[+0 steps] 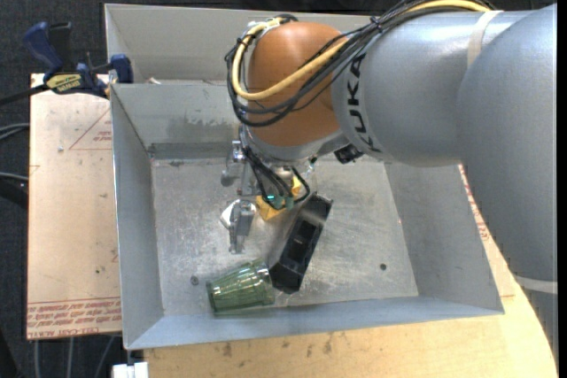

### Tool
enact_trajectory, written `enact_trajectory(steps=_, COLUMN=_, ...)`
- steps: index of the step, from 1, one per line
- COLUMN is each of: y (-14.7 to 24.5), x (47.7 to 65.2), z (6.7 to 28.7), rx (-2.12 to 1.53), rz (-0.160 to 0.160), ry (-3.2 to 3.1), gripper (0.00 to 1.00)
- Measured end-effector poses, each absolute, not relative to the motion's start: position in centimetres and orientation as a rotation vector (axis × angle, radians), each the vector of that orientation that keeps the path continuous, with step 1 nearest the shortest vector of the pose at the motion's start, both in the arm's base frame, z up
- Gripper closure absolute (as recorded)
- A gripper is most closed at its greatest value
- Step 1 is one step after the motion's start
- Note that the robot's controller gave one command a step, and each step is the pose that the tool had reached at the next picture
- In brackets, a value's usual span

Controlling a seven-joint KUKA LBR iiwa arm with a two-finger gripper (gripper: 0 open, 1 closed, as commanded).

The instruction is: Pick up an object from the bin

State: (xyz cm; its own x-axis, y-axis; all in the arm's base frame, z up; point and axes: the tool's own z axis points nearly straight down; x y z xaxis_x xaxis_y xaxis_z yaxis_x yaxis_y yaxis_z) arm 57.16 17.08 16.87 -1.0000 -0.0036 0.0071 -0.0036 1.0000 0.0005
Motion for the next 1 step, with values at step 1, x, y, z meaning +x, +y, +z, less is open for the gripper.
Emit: enact_trajectory(steps=1, y=17.01, x=57.35, z=17.33, rx=0.001, rz=-0.003, ry=-3.142, gripper=0.00)
